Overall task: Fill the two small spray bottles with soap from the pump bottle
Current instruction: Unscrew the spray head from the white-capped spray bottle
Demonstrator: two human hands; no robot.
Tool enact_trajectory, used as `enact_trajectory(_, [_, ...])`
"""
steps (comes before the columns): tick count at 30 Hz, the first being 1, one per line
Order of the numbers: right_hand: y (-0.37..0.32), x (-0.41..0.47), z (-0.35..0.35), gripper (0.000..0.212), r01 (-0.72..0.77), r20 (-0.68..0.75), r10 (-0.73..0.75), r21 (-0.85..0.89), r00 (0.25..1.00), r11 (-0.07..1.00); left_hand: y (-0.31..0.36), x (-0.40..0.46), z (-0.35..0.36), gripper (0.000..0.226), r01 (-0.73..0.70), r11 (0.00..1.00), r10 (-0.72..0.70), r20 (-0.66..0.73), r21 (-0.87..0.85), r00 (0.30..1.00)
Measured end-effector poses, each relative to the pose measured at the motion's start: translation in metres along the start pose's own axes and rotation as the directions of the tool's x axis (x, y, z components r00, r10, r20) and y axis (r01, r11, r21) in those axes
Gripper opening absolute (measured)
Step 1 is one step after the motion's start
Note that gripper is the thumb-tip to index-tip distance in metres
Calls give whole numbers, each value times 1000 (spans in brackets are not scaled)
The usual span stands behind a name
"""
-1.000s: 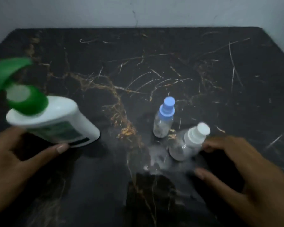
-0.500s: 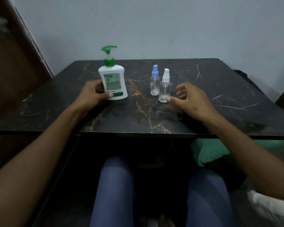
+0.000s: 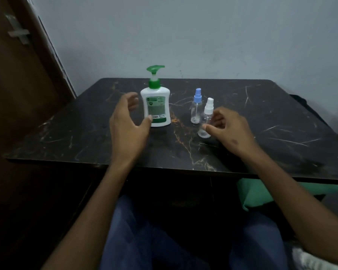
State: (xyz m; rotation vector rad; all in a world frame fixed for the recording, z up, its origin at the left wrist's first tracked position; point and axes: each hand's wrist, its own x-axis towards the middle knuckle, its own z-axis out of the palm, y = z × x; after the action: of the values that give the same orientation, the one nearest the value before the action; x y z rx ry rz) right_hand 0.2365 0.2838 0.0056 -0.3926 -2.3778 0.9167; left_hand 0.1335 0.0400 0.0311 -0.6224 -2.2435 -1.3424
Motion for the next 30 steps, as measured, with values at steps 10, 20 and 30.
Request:
enact_trajectory(10, [-17,-3,5,51,35,150,-51,107,987,994,25,-15,65,63,-139,986,166,435,-93,885])
enact_trajectory(20, [-82,23,-30,32,227,81,-213,-403,974,887,13,-11,80,30,-69,984,138,459,-164,878])
enact_trajectory(30, [-91,45,-33,27,292,270,-164,-551,949,781,6,-12,85,36,-36,961,164,459,-275,873])
